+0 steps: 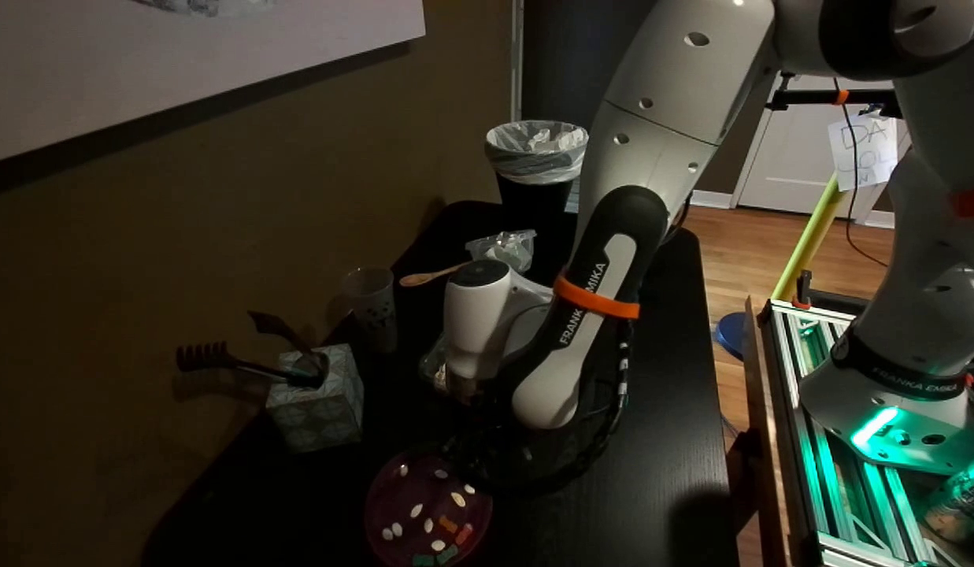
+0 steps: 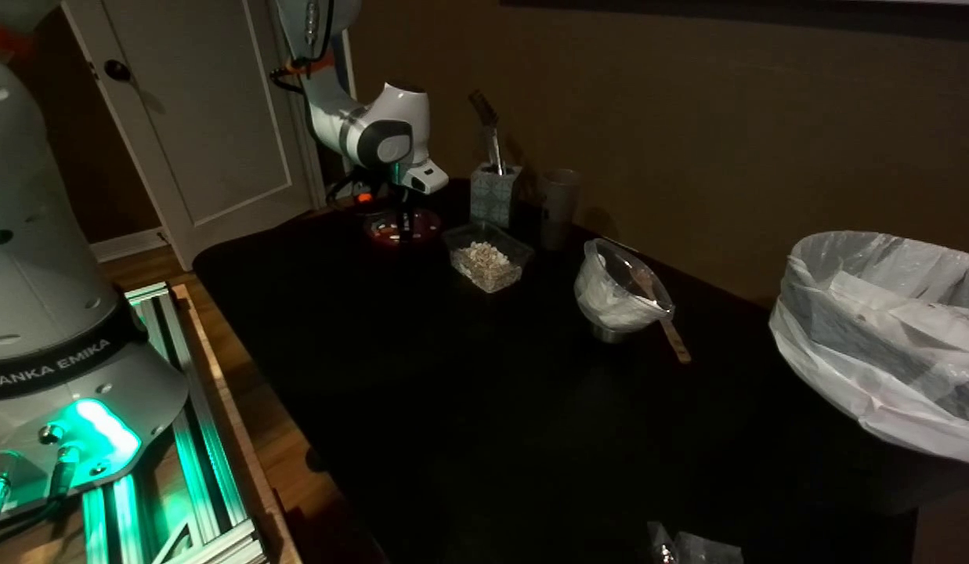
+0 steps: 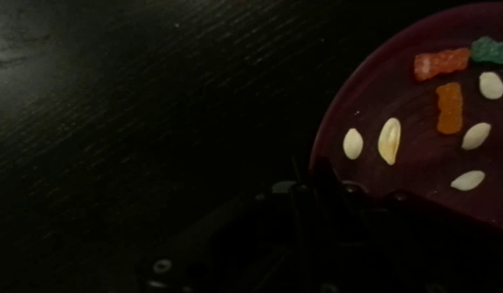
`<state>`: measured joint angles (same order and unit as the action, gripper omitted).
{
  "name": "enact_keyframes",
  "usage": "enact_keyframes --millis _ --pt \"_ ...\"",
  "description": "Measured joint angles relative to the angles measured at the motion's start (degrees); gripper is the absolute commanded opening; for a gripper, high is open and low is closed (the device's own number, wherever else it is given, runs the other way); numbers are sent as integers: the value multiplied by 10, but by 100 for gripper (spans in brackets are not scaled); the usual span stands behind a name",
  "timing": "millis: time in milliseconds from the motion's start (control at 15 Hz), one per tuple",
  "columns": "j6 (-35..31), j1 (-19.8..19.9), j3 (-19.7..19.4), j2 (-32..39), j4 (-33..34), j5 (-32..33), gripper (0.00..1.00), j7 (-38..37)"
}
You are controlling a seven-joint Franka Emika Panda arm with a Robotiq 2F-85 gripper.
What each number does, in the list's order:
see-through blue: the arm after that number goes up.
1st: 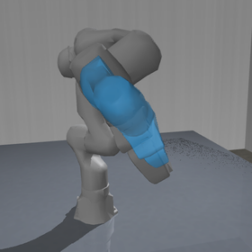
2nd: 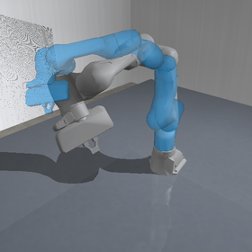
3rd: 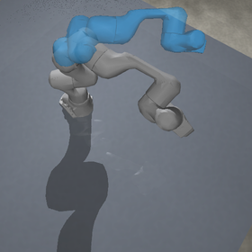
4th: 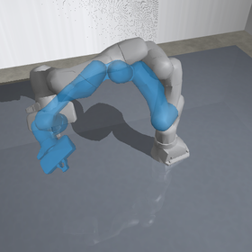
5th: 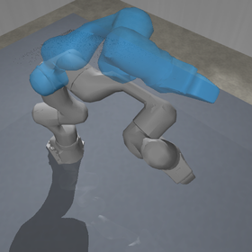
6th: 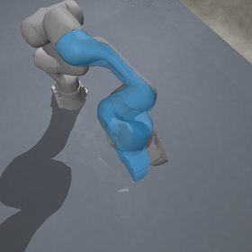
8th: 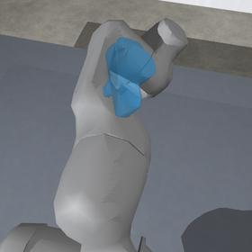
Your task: Pour the contents on the purple plate into the clear bowl on the left.
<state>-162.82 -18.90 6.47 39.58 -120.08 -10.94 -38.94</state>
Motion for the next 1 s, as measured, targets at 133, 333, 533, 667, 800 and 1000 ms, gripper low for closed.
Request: enact_keyframes --millis 133,333,533,667,800,1000 --pt "0 3 7 -3 2 -2 0 9" --pt "0 11 31 -18 -1 -13 1 39" --pt "-5 35 67 -40 -13 -48 1 80" --pt "-17 69 102 -53 -24 -94 1 119" --pt "-31 117 143 -60 -36 -147 1 166" --pt "-58 184 187 -71 -57 -212 1 223"
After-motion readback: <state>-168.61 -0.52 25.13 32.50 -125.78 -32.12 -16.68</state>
